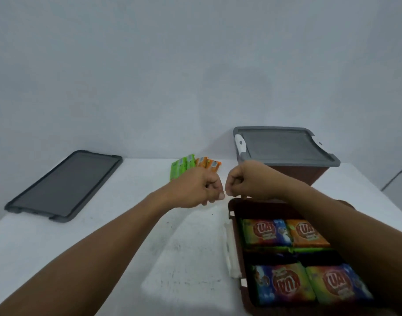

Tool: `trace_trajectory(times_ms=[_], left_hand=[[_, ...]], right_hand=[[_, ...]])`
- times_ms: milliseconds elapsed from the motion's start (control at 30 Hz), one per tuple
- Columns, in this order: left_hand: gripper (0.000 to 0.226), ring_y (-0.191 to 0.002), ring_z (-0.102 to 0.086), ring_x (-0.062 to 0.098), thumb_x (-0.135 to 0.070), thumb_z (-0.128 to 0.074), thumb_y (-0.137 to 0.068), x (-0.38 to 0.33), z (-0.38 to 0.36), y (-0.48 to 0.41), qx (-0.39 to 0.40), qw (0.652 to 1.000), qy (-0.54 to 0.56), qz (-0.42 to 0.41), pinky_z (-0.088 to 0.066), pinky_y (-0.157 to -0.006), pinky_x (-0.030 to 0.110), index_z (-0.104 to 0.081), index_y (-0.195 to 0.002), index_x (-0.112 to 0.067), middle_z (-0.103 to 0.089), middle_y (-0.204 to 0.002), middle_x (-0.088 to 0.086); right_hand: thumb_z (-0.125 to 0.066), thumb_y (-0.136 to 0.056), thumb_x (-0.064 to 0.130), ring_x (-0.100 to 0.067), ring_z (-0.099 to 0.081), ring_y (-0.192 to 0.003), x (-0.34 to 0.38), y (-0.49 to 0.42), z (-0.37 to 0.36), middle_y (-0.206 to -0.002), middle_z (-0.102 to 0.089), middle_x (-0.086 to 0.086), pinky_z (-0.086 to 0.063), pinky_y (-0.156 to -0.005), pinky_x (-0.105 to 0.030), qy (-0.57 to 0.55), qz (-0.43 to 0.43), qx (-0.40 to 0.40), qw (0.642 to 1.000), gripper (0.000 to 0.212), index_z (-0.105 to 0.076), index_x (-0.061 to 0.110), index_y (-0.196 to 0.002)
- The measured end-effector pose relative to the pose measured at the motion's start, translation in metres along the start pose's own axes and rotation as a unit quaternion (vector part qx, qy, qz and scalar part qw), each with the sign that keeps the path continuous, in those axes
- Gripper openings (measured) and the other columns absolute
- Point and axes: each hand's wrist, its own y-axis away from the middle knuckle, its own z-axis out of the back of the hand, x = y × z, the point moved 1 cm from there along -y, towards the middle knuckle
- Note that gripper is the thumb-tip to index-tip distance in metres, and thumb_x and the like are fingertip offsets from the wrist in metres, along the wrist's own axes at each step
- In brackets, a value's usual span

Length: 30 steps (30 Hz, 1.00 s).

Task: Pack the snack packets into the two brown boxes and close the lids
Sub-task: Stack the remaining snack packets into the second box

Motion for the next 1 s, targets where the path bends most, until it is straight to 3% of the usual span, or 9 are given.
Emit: trace_trajectory(times_ms=[100,200,300,400,433,533,733,833,1000], left_hand=[[0.018,-0.056,-0.062,0.003,-0.023,-0.079,-0.088,0.029,0.019,-0.001,-0.047,0.998,0.016,0.024,-0.048,-0.053,0.013,-0.070,-0.076,-0.015,-0.070,-0.073,0.000],[0.014,-0.057,-0.063,0.006,-0.014,-0.077,-0.087,0.062,0.042,-0.008,-0.096,0.994,0.006,0.054,-0.042,-0.047,0.011,-0.071,-0.074,-0.012,-0.068,-0.070,-0.003],[0.012,-0.066,-0.063,0.014,-0.005,-0.067,-0.085,0.093,0.061,-0.020,-0.136,0.987,-0.003,0.084,-0.042,-0.048,0.014,-0.074,-0.078,-0.012,-0.068,-0.074,-0.004],[0.008,-0.069,-0.065,0.016,-0.005,-0.066,-0.084,0.122,0.071,-0.035,-0.156,0.980,0.026,0.125,-0.055,-0.062,0.029,-0.071,-0.080,-0.011,-0.069,-0.075,-0.003],[0.002,-0.069,-0.064,0.016,-0.009,-0.069,-0.084,0.130,0.073,-0.042,-0.161,0.977,0.033,0.138,-0.058,-0.067,0.034,-0.070,-0.083,-0.011,-0.070,-0.079,-0.001],[0.025,-0.073,-0.061,0.018,-0.028,-0.075,-0.085,0.148,0.071,-0.059,-0.150,0.972,0.023,0.180,-0.050,-0.069,0.033,-0.063,-0.101,-0.012,-0.067,-0.093,0.004],[0.066,-0.106,-0.059,0.028,-0.060,-0.069,-0.084,0.171,0.052,-0.087,-0.097,0.972,-0.047,0.209,-0.051,-0.082,0.038,-0.052,-0.125,-0.011,-0.056,-0.118,0.010],[0.072,-0.105,-0.062,0.030,-0.064,-0.072,-0.078,0.176,0.051,-0.092,-0.100,0.970,-0.044,0.219,-0.055,-0.084,0.040,-0.053,-0.125,-0.012,-0.055,-0.119,0.011],[0.057,-0.096,-0.064,0.023,-0.065,-0.076,-0.072,0.178,0.056,-0.092,-0.103,0.970,-0.012,0.221,-0.054,-0.076,0.033,-0.054,-0.101,-0.022,-0.063,-0.108,0.007]], right_hand=[[-0.074,-0.084,0.014,-0.019,-0.073,-0.066,0.006,-0.036,-0.011,-0.077,-0.075,-0.002,-0.061,-0.067,-0.031,-0.018,-0.028,-0.022,0.999,0.006,-0.076,0.015,-0.078],[-0.073,-0.082,0.012,-0.018,-0.071,-0.062,0.012,-0.072,-0.024,-0.074,-0.075,-0.006,-0.059,-0.061,-0.031,-0.034,-0.049,-0.056,0.997,0.008,-0.076,0.013,-0.075],[-0.069,-0.079,0.006,-0.013,-0.062,-0.054,0.016,-0.103,-0.036,-0.061,-0.070,-0.005,-0.051,-0.050,-0.025,-0.079,-0.085,-0.093,0.989,0.011,-0.074,0.006,-0.071],[-0.066,-0.083,0.004,-0.015,-0.060,-0.056,0.014,-0.132,-0.047,-0.057,-0.065,0.001,-0.048,-0.048,-0.021,-0.141,-0.137,-0.111,0.974,0.012,-0.074,0.001,-0.076],[-0.065,-0.085,0.006,-0.017,-0.059,-0.056,0.013,-0.141,-0.050,-0.061,-0.066,-0.001,-0.051,-0.051,-0.023,-0.165,-0.160,-0.116,0.966,0.013,-0.075,0.004,-0.077],[-0.059,-0.085,0.008,-0.022,-0.056,-0.062,0.007,-0.167,-0.062,-0.074,-0.067,-0.007,-0.049,-0.058,-0.032,-0.203,-0.219,-0.124,0.946,0.018,-0.076,0.008,-0.084],[-0.054,-0.095,0.005,-0.018,-0.062,-0.068,0.014,-0.191,-0.078,-0.093,-0.063,-0.011,-0.053,-0.046,-0.020,-0.279,-0.270,-0.107,0.915,0.012,-0.061,0.012,-0.102],[-0.056,-0.094,0.010,-0.024,-0.067,-0.078,0.015,-0.203,-0.082,-0.109,-0.066,-0.018,-0.057,-0.052,-0.026,-0.270,-0.291,-0.106,0.912,0.013,-0.060,0.012,-0.106],[-0.060,-0.093,0.005,-0.020,-0.065,-0.072,0.022,-0.216,-0.092,-0.091,-0.063,-0.008,-0.060,-0.056,-0.029,-0.313,-0.310,-0.097,0.892,0.006,-0.060,0.012,-0.093]])
